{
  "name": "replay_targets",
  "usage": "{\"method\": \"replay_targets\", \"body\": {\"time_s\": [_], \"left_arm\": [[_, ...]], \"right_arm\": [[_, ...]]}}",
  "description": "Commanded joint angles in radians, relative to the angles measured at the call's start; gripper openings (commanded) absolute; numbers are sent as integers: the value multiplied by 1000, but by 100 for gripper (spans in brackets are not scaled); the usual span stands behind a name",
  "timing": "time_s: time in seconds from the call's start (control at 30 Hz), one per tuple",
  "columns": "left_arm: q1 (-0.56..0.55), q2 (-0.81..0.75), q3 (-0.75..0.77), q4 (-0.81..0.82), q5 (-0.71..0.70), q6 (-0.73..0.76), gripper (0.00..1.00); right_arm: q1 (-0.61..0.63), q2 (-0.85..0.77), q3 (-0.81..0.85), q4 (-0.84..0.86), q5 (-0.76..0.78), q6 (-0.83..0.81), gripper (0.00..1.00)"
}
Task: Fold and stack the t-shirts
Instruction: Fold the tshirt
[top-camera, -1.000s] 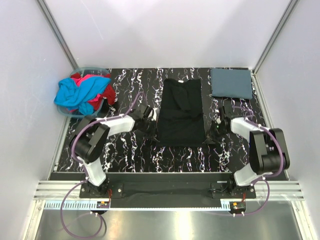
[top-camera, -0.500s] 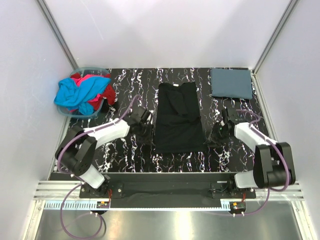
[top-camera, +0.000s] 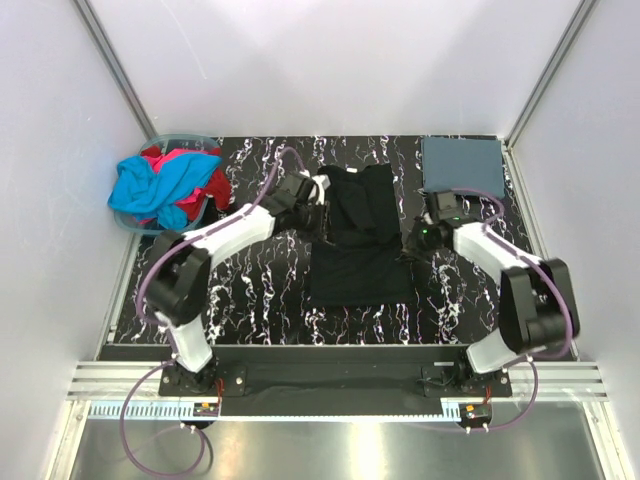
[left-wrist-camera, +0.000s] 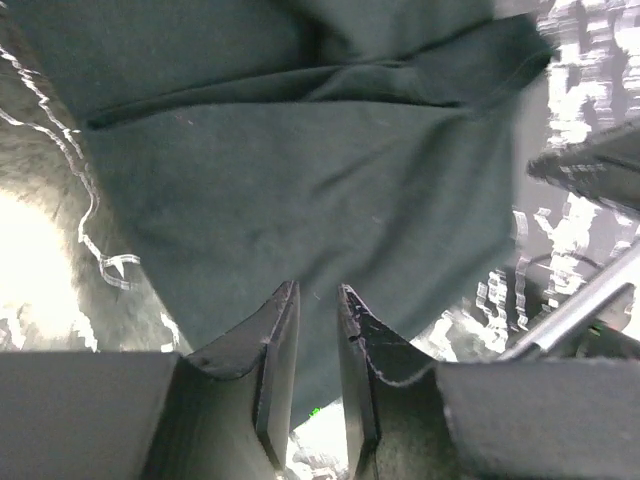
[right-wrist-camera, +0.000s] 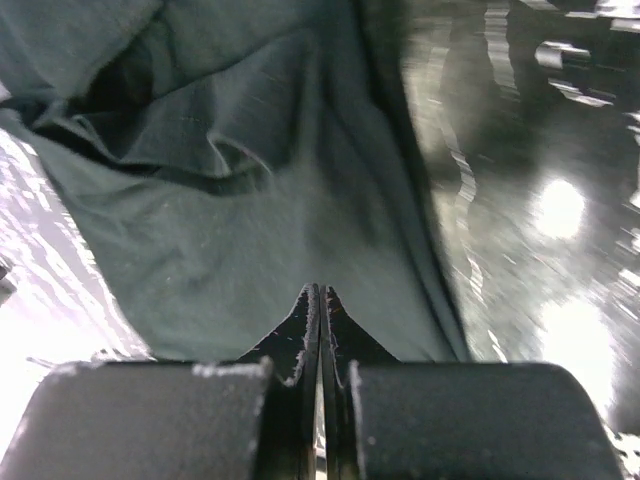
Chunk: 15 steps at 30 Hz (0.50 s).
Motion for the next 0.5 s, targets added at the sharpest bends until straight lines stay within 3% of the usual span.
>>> {"method": "replay_targets", "body": {"time_s": [0.0, 0.17, 0.3, 0.47], "left_arm": [[2, 104, 62, 36, 29, 7, 26], [17, 201, 112, 31, -11, 16, 25], [53, 252, 133, 21, -121, 31, 25], [97, 299, 158, 21, -117, 15, 25]], "right_arm": [[62, 93, 72, 76, 37, -4, 0], [68, 159, 119, 100, 85, -5, 0], [66, 228, 176, 122, 131, -28, 0], [66, 321, 279, 125, 158, -47, 0]]}}
